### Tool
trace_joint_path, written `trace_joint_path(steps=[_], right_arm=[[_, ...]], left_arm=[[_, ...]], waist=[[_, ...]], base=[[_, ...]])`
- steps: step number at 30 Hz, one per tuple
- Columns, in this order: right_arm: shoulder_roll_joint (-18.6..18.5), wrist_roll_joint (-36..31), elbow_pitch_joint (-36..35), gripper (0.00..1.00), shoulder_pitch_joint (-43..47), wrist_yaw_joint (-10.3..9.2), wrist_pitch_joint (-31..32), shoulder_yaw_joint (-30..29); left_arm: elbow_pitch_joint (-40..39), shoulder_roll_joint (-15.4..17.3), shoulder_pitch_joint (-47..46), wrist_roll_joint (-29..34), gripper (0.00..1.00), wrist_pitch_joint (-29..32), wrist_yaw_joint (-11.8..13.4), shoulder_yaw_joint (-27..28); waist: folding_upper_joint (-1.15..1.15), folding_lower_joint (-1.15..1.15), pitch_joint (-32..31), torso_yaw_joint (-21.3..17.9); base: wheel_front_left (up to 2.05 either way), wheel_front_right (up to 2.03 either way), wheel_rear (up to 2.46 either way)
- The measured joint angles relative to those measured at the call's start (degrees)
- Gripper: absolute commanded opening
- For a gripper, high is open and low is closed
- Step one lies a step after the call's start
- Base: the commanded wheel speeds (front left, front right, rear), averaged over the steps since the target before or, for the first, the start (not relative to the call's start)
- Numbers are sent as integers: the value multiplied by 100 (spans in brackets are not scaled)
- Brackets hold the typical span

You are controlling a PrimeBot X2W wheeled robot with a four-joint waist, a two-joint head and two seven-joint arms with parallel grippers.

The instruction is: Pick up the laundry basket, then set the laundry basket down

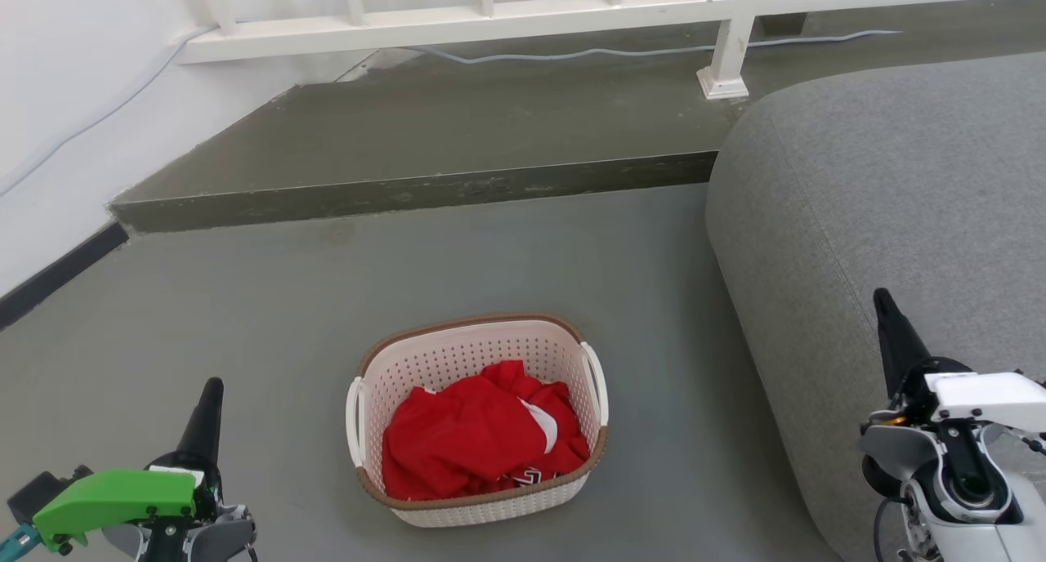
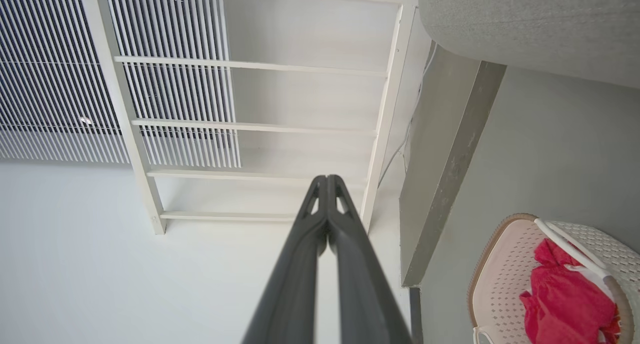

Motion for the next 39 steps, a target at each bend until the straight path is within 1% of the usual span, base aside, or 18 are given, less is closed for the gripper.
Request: trace_joint_path(steps=[4,6,10,39], right_arm=[[7,249,-19,0,4,11,65,-127],[12,402,-36,0,8,54,115,-196],[20,570,-58,0,11,56,167,-289],[24,603,-68,0,14,56,170,-301]], left_arm=[[16,-8,-46,-263,0,73,-10,44],[25,-11,-65,-404,0,113,-34,75],[26,-16,-87,-632,0,152,-49,110],[25,-20,-87,-644,0,151,-51,110]], waist=[[0,0,-12,1],[0,0,-17,1],[0,0,-24,1],[0,0,-23,1]], base=[[0,0,0],[0,0,0],[0,0,0],[0,0,0]])
